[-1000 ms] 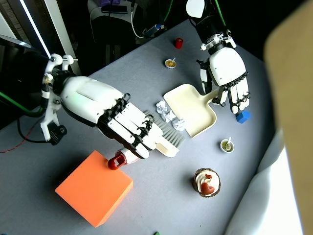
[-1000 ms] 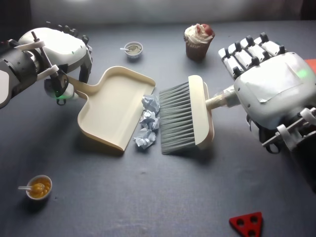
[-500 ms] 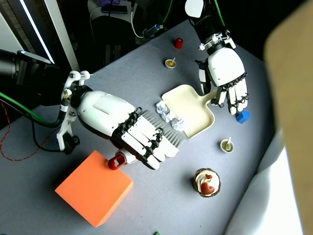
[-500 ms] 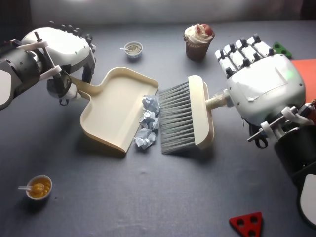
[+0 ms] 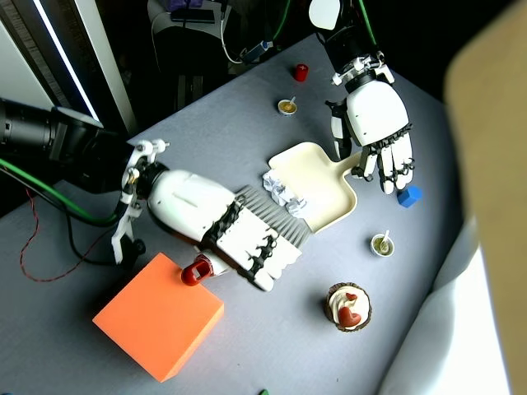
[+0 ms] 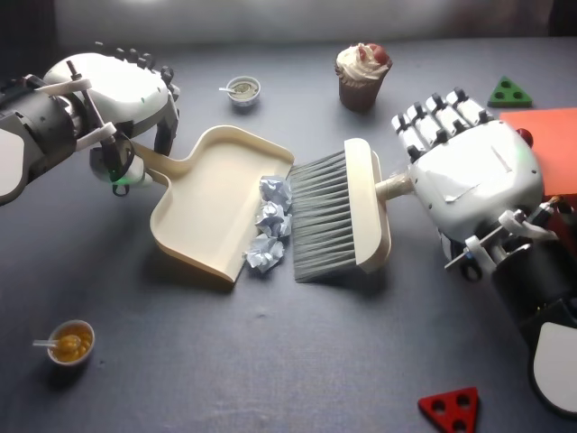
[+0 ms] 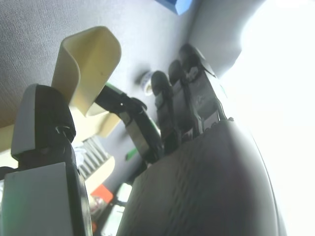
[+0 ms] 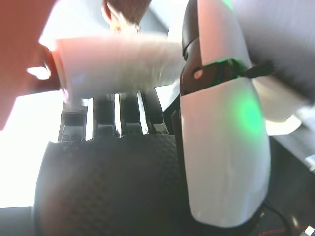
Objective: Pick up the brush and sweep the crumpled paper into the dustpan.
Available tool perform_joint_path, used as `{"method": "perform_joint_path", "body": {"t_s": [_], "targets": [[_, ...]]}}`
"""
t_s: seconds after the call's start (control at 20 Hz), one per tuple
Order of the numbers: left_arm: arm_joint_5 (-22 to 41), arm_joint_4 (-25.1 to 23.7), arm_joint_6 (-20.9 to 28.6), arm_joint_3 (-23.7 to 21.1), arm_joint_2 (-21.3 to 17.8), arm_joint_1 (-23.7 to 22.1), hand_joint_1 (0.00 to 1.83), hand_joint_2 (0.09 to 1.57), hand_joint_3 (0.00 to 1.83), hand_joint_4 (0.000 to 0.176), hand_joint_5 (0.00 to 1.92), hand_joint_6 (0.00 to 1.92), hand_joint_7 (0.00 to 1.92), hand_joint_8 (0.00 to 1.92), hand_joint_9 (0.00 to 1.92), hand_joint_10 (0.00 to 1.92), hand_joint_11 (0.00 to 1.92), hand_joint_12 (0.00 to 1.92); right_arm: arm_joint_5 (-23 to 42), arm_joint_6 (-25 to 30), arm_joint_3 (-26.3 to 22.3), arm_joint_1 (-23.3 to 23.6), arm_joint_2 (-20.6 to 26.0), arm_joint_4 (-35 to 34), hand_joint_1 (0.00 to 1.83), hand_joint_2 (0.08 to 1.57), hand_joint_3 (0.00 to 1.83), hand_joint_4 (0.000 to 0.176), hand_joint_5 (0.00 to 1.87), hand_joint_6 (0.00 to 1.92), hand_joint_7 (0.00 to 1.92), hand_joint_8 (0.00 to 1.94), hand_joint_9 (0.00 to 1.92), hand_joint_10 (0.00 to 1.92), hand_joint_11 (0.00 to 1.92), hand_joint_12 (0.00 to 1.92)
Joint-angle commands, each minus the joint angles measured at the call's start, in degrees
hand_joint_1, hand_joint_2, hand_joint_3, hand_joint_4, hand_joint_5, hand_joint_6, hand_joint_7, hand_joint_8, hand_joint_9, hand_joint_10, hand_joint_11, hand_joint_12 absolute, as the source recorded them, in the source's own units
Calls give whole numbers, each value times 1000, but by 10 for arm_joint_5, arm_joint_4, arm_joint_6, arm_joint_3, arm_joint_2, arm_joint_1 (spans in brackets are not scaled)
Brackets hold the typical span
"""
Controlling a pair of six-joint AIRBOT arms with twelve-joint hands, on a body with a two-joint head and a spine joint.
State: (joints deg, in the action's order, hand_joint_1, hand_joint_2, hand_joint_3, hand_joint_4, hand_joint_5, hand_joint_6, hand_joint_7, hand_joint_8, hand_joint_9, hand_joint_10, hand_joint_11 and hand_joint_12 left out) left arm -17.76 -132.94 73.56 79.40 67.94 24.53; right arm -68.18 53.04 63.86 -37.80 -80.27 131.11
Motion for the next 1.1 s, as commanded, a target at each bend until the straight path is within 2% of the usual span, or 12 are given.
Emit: {"method": "perform_joint_path", "body": {"t_s": [0.0, 0.5, 0.7, 0.8, 0.85, 0.9, 0.95, 1.0, 1.05], "targets": [[-54, -20, 0, 3, -6, -5, 1163, 1087, 0, 0, 1046, 863, 318, 1, 209, 2, 228, 92, -54, -3, 3, 3, 0, 45, 1168, 987, 1, 0, 207, 7, 202, 4, 226, 6, 307, 24], [-55, -20, 3, 3, -6, -6, 1119, 1094, 0, 0, 1034, 891, 343, 2, 230, 3, 235, 108, -46, -2, 40, 7, -23, 58, 1223, 992, 0, 0, 273, 13, 246, 6, 257, 6, 337, 37], [-56, -21, 4, 4, -5, -7, 1152, 1084, 0, 0, 1055, 852, 358, 4, 255, 6, 253, 125, -46, -2, 44, 17, -20, 77, 1232, 1062, 14, 0, 333, 16, 321, 15, 326, 15, 400, 60], [-56, -21, 4, 3, -5, -7, 1143, 1082, 0, 0, 1061, 844, 355, 1, 237, 0, 220, 118, -46, -2, 44, 19, -17, 77, 1242, 1032, 0, 0, 530, 13, 551, 15, 605, 24, 629, 136], [-56, -21, 4, 3, -5, -8, 1148, 1078, 0, 0, 1068, 831, 353, 0, 221, 0, 195, 110, -46, -2, 43, 19, -15, 77, 1257, 1030, 0, 0, 686, 16, 725, 22, 784, 32, 758, 185], [-56, -22, 4, 3, -5, -9, 1150, 1081, 1, 0, 1061, 841, 328, 0, 193, 0, 168, 100, -46, -2, 42, 19, -14, 77, 1240, 1050, 1, 0, 766, 10, 831, 17, 883, 24, 821, 209], [-56, -22, 4, 3, -5, -9, 1150, 1085, 1, 0, 1051, 858, 313, 0, 182, 0, 159, 99, -47, -2, 42, 19, -13, 77, 1233, 1076, 4, 0, 983, 665, 1020, 715, 1025, 28, 857, 316], [-56, -23, 4, 3, -5, -10, 1163, 1081, 0, 0, 1059, 843, 323, 3, 193, 3, 181, 110, -47, -2, 40, 19, -11, 77, 1223, 1102, 1, 8, 1021, 801, 980, 998, 1086, 30, 774, 600], [-56, -24, 4, 3, -5, -10, 1147, 1080, 0, 0, 1065, 836, 314, 2, 184, 2, 173, 108, -48, -2, 39, 19, -10, 77, 1253, 1105, 0, 0, 1117, 566, 956, 1186, 1154, 85, 688, 1006]]}}
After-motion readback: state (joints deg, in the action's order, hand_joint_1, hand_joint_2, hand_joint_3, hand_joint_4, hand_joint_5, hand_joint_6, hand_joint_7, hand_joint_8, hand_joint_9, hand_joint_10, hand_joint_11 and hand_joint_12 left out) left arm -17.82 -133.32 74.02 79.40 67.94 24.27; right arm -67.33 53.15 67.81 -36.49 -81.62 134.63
